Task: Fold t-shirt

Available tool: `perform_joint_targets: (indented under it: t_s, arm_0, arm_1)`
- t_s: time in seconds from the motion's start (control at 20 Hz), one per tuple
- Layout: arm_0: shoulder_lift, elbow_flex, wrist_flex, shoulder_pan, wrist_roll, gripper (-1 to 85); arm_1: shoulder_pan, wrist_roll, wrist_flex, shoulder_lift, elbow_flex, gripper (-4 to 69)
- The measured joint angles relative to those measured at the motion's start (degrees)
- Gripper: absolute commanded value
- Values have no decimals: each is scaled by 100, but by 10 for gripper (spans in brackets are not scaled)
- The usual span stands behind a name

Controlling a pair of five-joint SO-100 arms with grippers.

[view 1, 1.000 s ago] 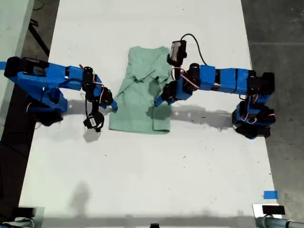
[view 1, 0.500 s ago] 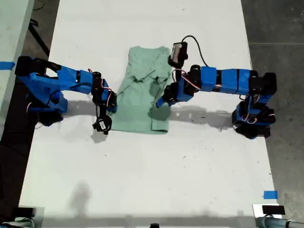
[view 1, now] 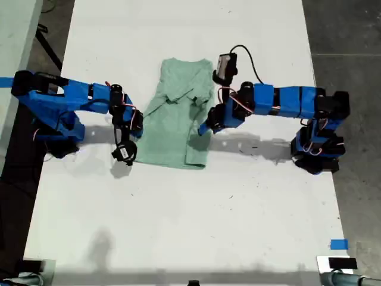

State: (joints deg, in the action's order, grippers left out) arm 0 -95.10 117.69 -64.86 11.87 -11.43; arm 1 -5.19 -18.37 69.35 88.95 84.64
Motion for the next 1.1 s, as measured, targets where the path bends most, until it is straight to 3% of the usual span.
perform_joint_targets:
  t_s: [0.15, 0.35, 0.7, 0.85, 0.9, 0.95, 1.1]
  arm_0:
    - [-220, 0, -352, 176, 88, 0]
    - [44, -325, -44, 123, 88, 0]
    - [1538, -2566, 255, -475, 26, 0]
    - [2619, -3832, -62, -677, -44, 4]
    - [3085, -4315, -255, -721, -79, 54]
    - [3560, -4869, -475, -747, -114, 192]
    - [4623, -6548, -1389, -756, -404, 268]
  arm_1:
    - [0, 0, -44, 26, 114, 200]
    - [0, 35, -88, 35, 167, 197]
    - [0, 35, -105, 35, 167, 189]
    - [0, 70, -105, 88, 220, 185]
    - [0, 70, -105, 167, 237, 185]
    - [0, 70, -105, 264, 290, 183]
    - [0, 105, -105, 378, 431, 180]
